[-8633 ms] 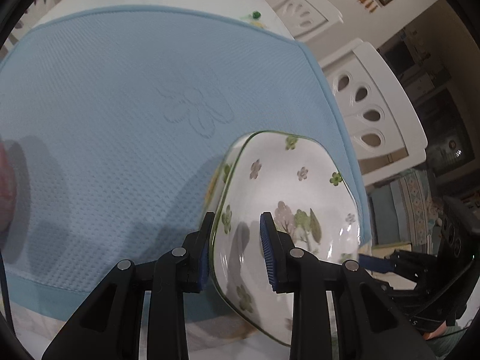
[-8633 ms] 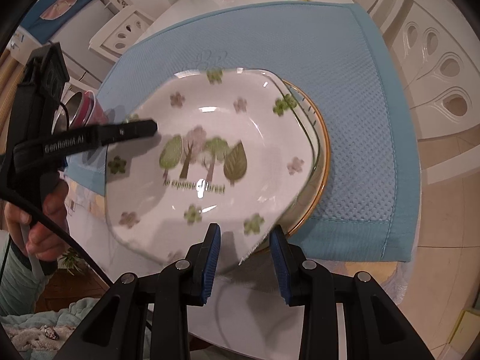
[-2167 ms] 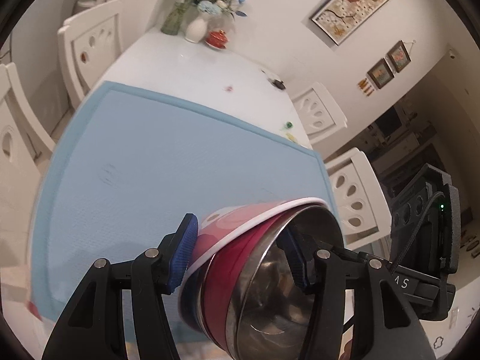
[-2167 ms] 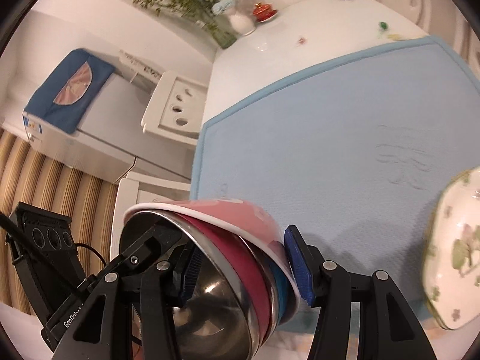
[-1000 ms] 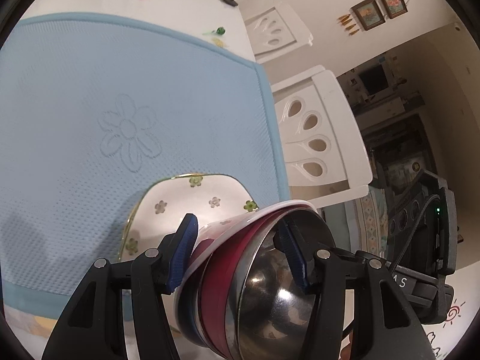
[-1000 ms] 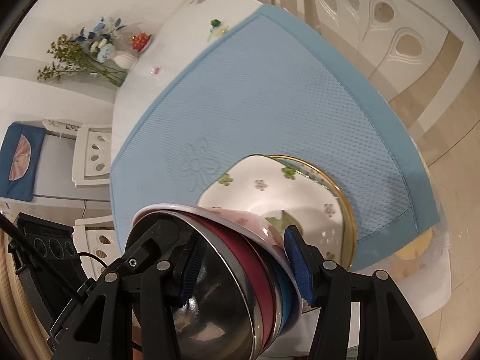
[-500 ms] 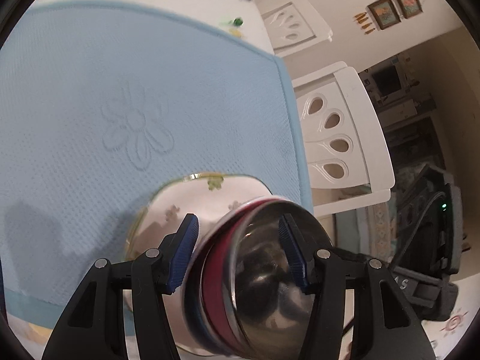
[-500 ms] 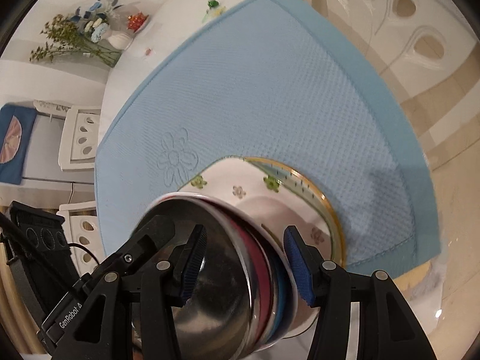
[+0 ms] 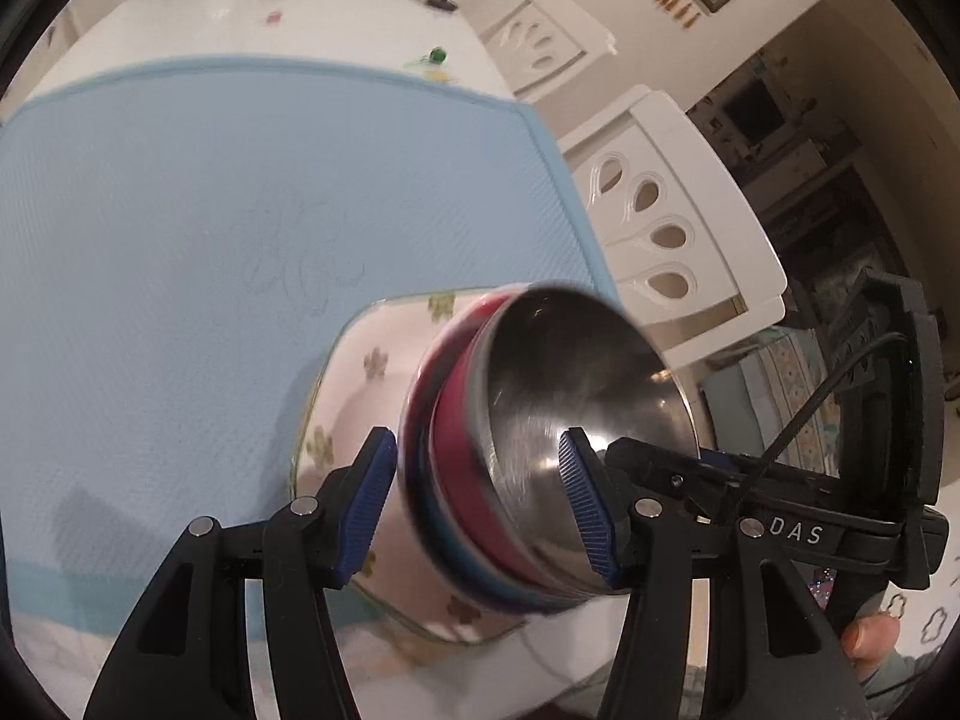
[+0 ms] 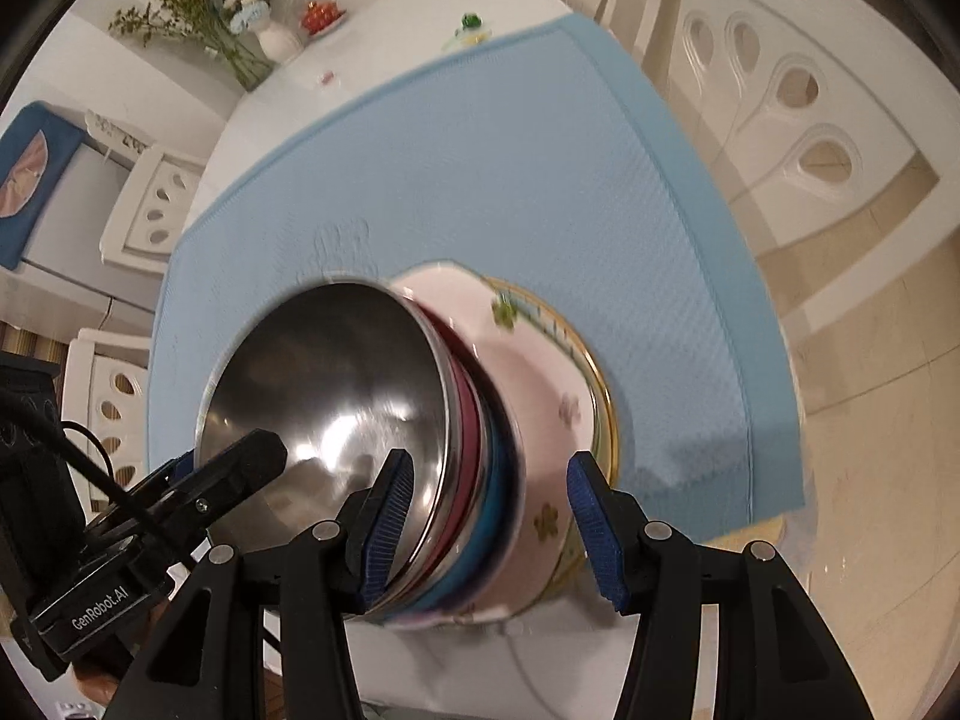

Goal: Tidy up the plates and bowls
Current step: 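Lower the bowl stack onto the forest-print plate with both grippers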

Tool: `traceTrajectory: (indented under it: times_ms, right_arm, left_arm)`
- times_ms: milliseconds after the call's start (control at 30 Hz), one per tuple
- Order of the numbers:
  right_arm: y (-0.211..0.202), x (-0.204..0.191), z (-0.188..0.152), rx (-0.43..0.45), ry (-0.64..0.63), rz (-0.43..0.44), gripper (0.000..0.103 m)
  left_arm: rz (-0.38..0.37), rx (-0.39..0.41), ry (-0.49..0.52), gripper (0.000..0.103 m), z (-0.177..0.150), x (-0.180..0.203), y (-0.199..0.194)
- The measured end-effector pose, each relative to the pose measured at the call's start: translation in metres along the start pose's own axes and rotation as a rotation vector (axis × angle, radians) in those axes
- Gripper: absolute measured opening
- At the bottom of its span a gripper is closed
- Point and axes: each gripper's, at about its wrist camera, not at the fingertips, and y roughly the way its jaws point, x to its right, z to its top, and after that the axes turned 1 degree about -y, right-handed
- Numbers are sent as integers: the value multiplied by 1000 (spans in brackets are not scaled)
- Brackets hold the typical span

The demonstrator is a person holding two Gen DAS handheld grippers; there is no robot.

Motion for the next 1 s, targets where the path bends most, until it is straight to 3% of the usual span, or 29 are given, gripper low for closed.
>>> traceTrajectory:
  times_ms: [267, 467, 733, 1000]
  right_arm:
    - [3, 0, -20, -36, -16, 18, 53]
    - [-17, -2, -19, 38, -45, 11, 53]
    - [-54, -22, -17, 182, -157, 0, 53]
    - [-83, -59, -6, 296, -265, -1, 56]
  left_arm:
    - [-31, -32, -54, 53, -20, -3, 4]
    - [-23, 10, -57, 53, -19, 0, -10]
    - [68, 140, -24, 53, -15, 20, -58]
    - [100, 290, 15, 55, -18, 39, -111]
